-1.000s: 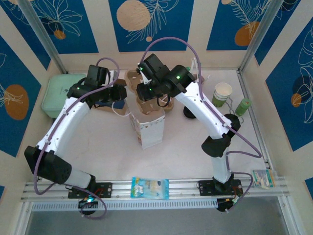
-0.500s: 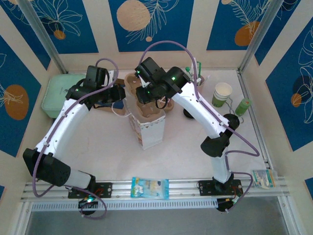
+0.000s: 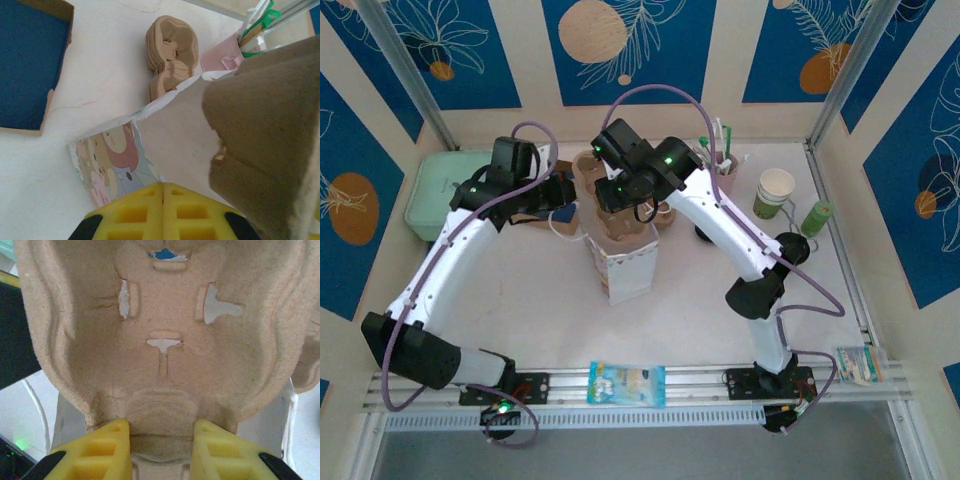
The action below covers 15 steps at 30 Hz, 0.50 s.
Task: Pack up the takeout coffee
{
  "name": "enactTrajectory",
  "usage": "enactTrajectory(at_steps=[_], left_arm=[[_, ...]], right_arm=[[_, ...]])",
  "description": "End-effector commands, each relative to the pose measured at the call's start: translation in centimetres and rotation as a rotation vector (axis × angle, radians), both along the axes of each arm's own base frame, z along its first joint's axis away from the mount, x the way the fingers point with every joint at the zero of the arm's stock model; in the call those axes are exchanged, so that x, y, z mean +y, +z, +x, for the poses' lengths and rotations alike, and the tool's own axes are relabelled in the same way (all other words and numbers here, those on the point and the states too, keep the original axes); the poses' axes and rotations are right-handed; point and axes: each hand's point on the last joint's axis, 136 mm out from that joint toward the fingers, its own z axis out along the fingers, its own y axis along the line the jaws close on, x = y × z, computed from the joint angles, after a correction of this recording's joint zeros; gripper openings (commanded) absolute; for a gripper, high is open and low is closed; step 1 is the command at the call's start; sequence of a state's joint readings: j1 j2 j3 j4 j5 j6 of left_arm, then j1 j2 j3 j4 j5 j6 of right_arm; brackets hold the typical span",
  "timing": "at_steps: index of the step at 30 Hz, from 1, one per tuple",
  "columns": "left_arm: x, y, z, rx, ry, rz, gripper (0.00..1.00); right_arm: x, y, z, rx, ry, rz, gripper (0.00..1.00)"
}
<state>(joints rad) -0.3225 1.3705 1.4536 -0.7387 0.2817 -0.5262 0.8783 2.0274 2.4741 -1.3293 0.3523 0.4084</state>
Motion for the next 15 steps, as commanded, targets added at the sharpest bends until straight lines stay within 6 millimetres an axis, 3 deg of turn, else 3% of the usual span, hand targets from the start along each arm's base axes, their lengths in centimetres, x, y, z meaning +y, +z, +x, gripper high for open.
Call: enactTrajectory(at_steps=[1,15], left_arm=[[-0.2,1.2,-0.3,-0.023,-0.007,-0.049,0.05],[-0.2,1.1,-0.9,-0.020,0.011,-0.059,0.03]], right_arm=[[0.3,0.6,-0.3,-0.002,-0.015,0.017,0.26],[-0.9,-0.2,-0.8,-0.014,-0.084,-0.068,0.26]])
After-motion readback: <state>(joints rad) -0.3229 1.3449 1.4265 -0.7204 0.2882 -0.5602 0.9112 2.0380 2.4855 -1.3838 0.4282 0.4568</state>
